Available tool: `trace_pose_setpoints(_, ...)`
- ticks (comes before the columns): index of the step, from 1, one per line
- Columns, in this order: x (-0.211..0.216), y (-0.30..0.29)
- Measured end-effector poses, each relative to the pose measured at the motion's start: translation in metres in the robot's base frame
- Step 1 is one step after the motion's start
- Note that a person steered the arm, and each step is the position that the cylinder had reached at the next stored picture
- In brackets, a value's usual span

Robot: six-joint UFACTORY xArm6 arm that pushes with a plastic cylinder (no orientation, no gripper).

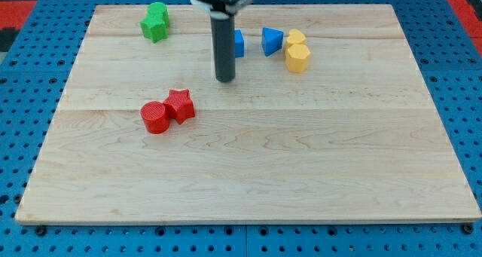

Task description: Move the green blocks towards the red blocks

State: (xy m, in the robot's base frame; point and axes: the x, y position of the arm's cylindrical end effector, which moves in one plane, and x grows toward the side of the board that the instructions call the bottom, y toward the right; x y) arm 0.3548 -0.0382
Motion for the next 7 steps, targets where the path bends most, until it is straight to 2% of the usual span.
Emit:
trace_pose_setpoints(1,-0.053,-0.032)
trace_pose_setpoints(2,-0.117,-0.036)
trace_pose_setpoints(3,-0.163,-0.052)
trace_pose_setpoints(6,-0.163,-0.186)
trace_pose_setpoints(7,-0.151,-0.189)
